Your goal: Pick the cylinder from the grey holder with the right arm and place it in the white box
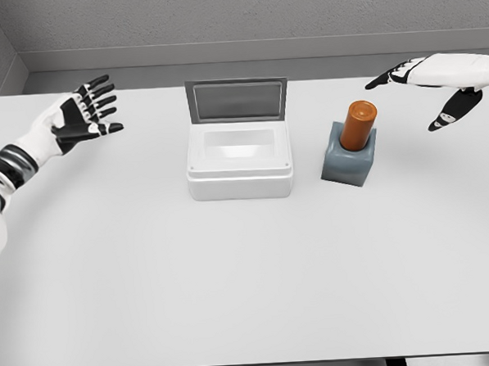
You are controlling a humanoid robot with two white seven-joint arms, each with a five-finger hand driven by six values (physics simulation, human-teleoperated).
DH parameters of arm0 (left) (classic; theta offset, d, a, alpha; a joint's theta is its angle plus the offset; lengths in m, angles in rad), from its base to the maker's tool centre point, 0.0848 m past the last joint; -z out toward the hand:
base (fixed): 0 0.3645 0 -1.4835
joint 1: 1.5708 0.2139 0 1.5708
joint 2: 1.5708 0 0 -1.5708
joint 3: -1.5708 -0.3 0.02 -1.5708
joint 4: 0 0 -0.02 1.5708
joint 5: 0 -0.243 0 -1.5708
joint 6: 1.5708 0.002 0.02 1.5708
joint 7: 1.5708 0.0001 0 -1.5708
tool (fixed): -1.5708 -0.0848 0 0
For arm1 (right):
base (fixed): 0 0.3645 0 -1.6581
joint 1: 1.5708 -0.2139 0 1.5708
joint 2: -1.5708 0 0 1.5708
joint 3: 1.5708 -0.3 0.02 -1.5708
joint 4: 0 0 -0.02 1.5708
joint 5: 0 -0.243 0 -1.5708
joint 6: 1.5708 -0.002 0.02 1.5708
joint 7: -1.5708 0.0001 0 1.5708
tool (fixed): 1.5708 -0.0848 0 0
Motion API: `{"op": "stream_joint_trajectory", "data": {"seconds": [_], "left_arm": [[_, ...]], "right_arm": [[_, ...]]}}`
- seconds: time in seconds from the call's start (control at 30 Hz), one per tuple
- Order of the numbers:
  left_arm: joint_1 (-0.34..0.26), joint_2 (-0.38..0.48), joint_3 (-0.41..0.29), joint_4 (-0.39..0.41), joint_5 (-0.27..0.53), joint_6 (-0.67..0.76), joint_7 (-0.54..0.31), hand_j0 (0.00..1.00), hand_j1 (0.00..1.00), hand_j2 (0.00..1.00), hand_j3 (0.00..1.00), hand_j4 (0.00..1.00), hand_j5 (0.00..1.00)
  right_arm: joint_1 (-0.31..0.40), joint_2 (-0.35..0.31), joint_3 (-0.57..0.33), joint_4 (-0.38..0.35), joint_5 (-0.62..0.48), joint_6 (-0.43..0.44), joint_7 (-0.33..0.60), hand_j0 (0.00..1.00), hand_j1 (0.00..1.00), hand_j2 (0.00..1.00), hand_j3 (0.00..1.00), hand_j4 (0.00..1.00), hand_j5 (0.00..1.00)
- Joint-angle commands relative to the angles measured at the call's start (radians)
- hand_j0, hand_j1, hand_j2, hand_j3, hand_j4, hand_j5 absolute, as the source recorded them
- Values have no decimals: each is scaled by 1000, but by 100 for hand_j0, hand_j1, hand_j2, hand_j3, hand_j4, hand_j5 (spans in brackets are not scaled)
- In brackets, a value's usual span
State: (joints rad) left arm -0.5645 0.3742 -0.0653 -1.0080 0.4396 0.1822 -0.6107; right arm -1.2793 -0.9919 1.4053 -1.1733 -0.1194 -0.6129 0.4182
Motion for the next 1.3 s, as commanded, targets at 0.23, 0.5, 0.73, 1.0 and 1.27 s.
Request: {"op": "stream_joint_trajectory", "data": {"seconds": [0.23,0.5,0.73,1.0,1.27], "left_arm": [[6,-28,4,-29,-125,-170,0,100,100,100,100,100,100],[6,-64,44,2,-125,-167,0,100,100,100,100,100,100],[8,-63,45,5,-125,-168,0,100,100,100,100,100,100],[12,-66,59,3,-124,-168,0,100,100,100,100,100,100],[9,-67,55,17,-125,-297,0,100,100,100,100,100,100]], "right_arm": [[-2,1,30,-3,-5,2,-9,100,100,100,100,100,100],[-54,22,35,11,-2,2,11,100,100,100,100,100,100],[-101,125,35,35,87,16,100,100,100,100,100,100,100],[-124,188,92,31,116,41,97,100,100,100,100,100,100],[-133,216,158,32,129,33,90,100,100,100,100,100,100]]}}
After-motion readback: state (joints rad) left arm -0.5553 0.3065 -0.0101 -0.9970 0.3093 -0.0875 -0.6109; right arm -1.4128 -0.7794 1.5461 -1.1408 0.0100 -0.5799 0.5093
